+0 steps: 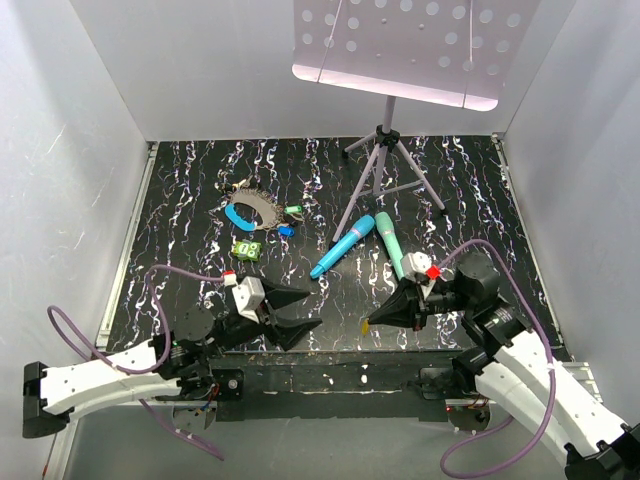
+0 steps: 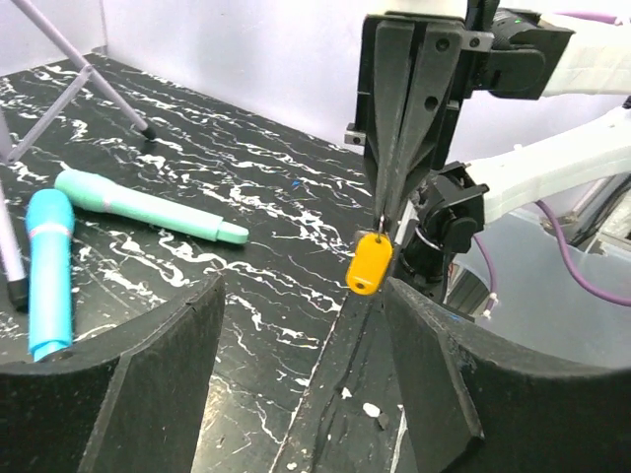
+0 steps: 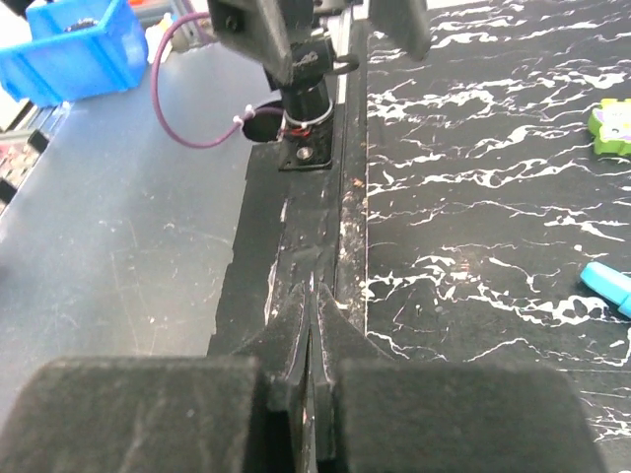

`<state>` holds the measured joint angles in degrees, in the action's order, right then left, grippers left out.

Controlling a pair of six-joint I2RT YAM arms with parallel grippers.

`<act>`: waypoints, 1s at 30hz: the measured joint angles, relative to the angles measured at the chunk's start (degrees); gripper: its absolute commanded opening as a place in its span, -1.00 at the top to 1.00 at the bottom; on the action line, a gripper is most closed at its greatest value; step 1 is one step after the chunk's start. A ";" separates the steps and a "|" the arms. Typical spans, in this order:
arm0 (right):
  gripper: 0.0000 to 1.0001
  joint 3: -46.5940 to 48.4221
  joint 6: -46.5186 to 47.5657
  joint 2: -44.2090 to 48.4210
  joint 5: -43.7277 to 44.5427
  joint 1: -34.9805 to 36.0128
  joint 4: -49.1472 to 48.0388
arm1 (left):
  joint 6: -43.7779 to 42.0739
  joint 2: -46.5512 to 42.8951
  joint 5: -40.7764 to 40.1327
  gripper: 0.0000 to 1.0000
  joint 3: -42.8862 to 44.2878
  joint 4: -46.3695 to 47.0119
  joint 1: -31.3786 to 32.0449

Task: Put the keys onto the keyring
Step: Adjust the key.

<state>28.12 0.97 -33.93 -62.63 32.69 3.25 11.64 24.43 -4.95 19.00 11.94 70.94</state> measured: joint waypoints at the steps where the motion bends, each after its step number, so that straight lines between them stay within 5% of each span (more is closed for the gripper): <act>1: 0.97 -1.40 -2.97 1.18 0.81 0.00 -2.91 | 0.15 -0.02 0.83 -0.22 -1.11 1.64 0.00; 14: 0.97 -5.01 -14.78 1.25 4.66 0.00 -18.67 | -7.65 23.43 9.44 0.21 1.31 15.72 0.00; 30: 0.97 -7.34 -15.80 0.87 5.53 0.00 -22.75 | -8.52 33.27 10.84 0.62 2.56 28.87 0.00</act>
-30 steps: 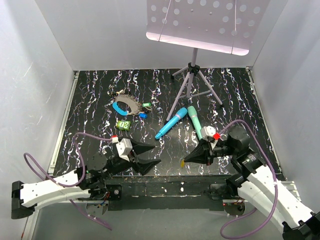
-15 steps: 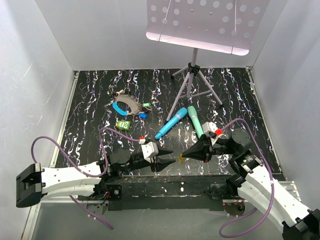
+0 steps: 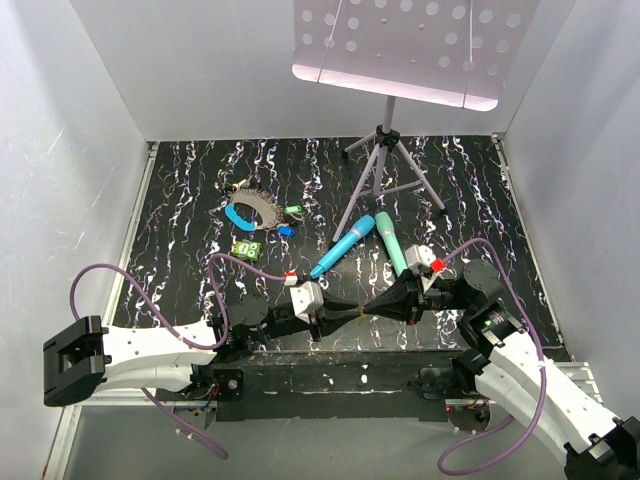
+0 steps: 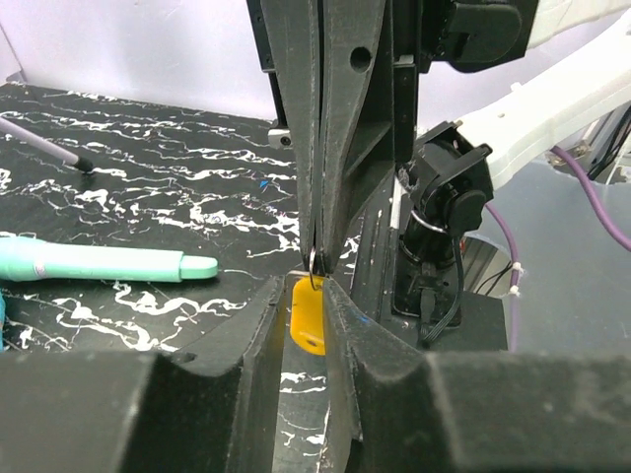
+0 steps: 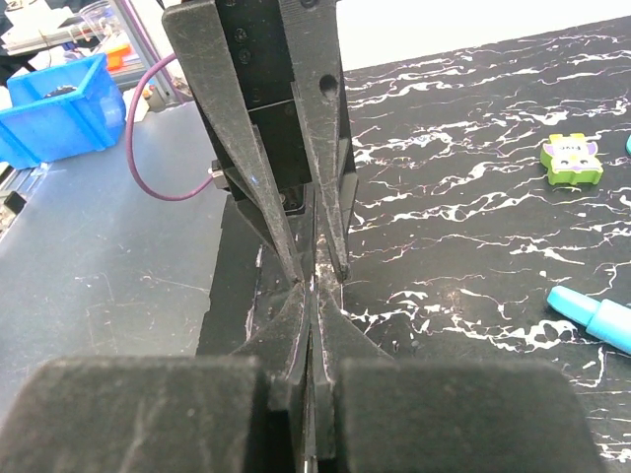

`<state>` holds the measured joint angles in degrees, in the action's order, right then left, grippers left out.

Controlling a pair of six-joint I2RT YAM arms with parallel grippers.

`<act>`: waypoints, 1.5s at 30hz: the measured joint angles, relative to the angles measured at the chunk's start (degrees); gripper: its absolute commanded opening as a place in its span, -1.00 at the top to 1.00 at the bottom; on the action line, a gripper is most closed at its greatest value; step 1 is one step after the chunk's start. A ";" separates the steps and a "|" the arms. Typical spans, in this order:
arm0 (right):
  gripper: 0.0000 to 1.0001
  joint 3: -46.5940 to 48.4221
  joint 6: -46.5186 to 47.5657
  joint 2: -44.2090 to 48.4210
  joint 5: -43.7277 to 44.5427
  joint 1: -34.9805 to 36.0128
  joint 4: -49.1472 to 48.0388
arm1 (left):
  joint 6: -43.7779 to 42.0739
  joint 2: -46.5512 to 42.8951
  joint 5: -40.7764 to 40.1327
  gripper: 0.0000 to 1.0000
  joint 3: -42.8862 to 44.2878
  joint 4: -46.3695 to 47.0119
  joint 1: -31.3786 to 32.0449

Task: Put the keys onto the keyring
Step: Adjust the key.

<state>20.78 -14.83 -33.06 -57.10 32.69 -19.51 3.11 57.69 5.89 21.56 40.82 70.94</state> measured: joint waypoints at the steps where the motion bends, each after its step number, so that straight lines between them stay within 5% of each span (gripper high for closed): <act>1: 0.97 0.00 0.00 -0.02 0.02 0.00 -0.11 | 0.07 0.07 0.17 0.65 0.04 0.33 0.00; 13: 0.97 0.00 0.00 -0.46 0.07 0.00 -0.44 | 0.52 0.46 1.44 0.80 0.81 1.33 0.00; 45: 0.97 0.00 -0.04 -0.74 0.02 0.00 -0.42 | 2.01 0.85 1.01 0.78 0.90 0.81 -0.42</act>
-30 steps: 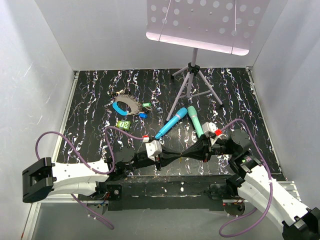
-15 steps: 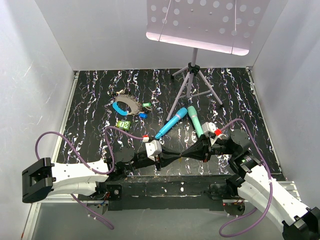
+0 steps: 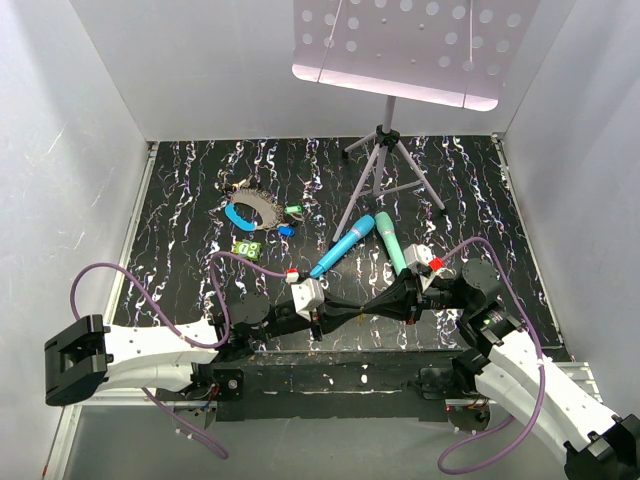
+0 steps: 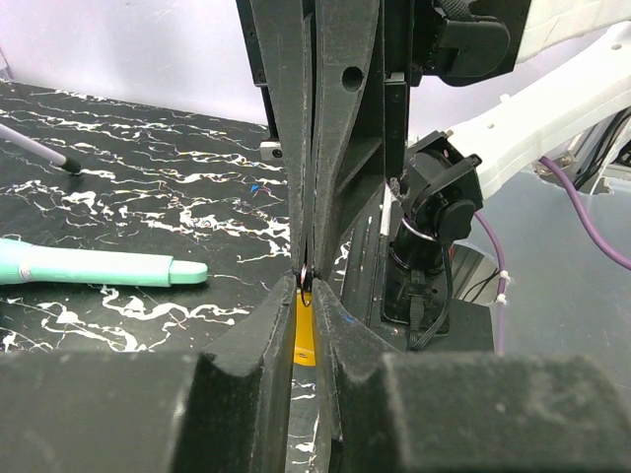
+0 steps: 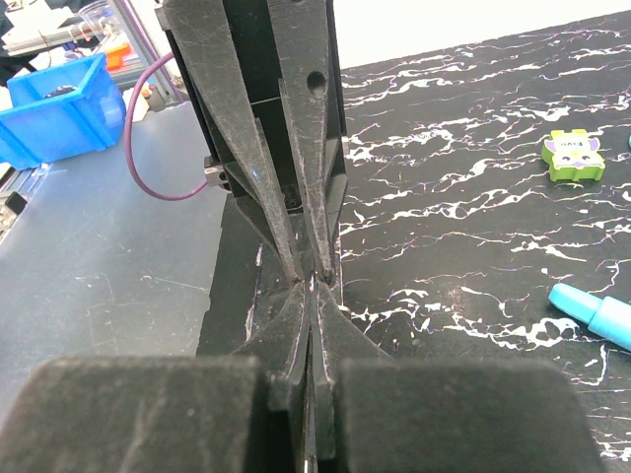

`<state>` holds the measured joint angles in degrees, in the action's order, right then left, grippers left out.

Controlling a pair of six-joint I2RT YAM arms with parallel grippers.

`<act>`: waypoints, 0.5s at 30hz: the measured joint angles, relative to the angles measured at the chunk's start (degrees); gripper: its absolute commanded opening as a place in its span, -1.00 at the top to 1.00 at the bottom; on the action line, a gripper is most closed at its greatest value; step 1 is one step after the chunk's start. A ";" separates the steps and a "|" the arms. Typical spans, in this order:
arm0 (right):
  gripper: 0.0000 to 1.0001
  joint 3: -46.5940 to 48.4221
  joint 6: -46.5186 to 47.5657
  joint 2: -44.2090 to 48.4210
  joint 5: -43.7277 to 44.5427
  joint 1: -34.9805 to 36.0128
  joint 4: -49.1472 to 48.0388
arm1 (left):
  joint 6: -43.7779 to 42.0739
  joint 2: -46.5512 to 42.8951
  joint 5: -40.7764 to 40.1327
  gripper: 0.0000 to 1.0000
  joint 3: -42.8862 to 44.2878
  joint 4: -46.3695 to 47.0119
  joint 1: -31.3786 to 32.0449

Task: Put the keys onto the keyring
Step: Adjust the key.

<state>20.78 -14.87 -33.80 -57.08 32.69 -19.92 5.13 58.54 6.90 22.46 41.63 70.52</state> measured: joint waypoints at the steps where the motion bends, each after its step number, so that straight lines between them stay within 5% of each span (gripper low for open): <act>1: 0.97 0.00 0.00 0.00 0.00 0.00 0.00 | 0.02 0.09 0.00 0.78 0.00 0.00 -0.07; 15: 0.97 0.02 -0.02 0.00 0.00 0.00 0.00 | 0.46 0.31 0.02 0.80 -0.02 0.00 -0.35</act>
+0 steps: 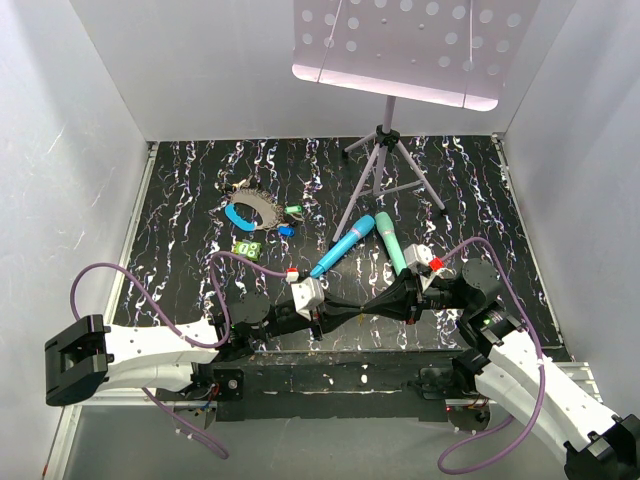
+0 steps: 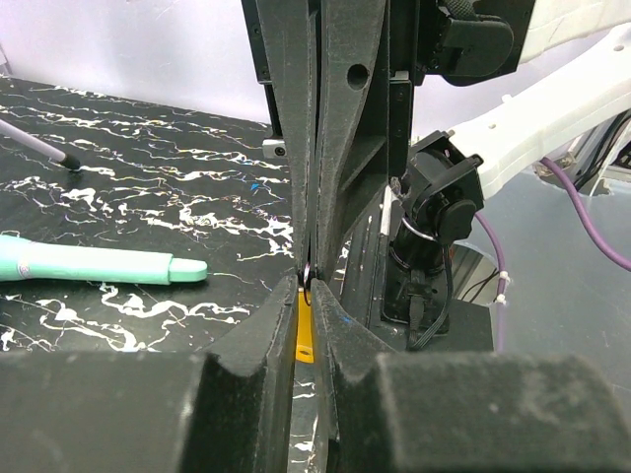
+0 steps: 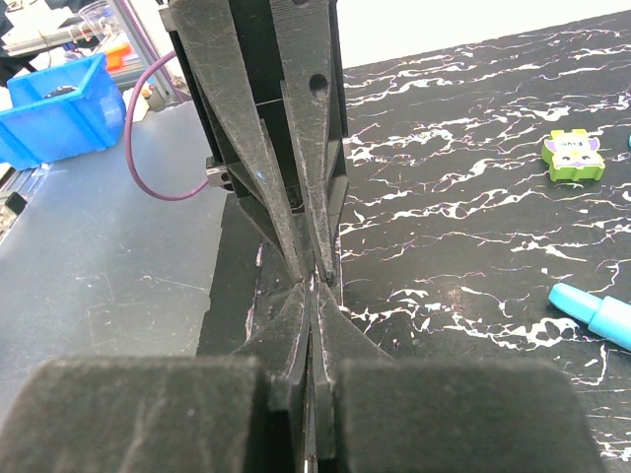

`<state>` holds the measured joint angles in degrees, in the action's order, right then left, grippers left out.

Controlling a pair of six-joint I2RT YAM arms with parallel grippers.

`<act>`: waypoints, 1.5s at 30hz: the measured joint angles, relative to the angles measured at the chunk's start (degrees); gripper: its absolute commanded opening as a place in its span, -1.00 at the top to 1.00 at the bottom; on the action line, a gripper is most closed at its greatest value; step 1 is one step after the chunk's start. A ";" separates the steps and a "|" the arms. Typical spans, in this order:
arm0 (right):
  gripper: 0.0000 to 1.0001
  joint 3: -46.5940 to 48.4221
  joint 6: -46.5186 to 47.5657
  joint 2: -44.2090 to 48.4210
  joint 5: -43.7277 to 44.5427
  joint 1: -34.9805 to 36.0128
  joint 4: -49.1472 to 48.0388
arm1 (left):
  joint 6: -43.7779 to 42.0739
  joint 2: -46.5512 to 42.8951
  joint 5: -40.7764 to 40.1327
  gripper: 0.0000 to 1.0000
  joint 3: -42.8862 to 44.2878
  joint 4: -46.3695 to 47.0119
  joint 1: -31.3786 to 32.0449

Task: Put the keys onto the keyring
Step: Adjust the key.

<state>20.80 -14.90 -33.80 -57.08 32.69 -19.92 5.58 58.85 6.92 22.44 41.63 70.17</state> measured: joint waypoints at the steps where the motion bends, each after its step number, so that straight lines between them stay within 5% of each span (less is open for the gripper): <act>1: 0.97 0.00 -0.02 0.00 0.00 0.00 0.00 | 0.04 0.00 0.00 0.80 -0.02 0.02 -0.07; 6: 0.97 0.00 0.00 0.00 0.11 0.00 0.00 | 0.46 0.26 0.13 1.00 -0.11 0.17 -0.26; 14: 0.97 0.00 0.00 0.00 0.09 0.00 0.02 | 0.87 0.31 1.14 1.00 -0.13 0.20 -0.66; 18: 0.63 0.11 0.26 -0.13 0.15 0.00 1.01 | 1.18 0.07 1.84 1.00 -0.04 -1.05 -1.16; 25: 0.41 4.22 6.40 -0.79 -0.66 -0.04 9.75 | 1.49 -2.16 2.62 1.00 3.91 -14.97 -3.39; 34: 0.24 7.69 13.99 -4.39 -2.51 -0.04 16.65 | 1.51 -2.89 3.19 1.00 7.32 -25.27 -4.39; 45: 0.22 10.75 20.06 -12.22 -3.93 0.15 21.57 | 1.95 -2.14 4.74 1.00 8.09 -26.21 -4.39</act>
<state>31.55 5.17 -46.02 -61.01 32.84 1.65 7.53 56.71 11.66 30.52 15.42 65.78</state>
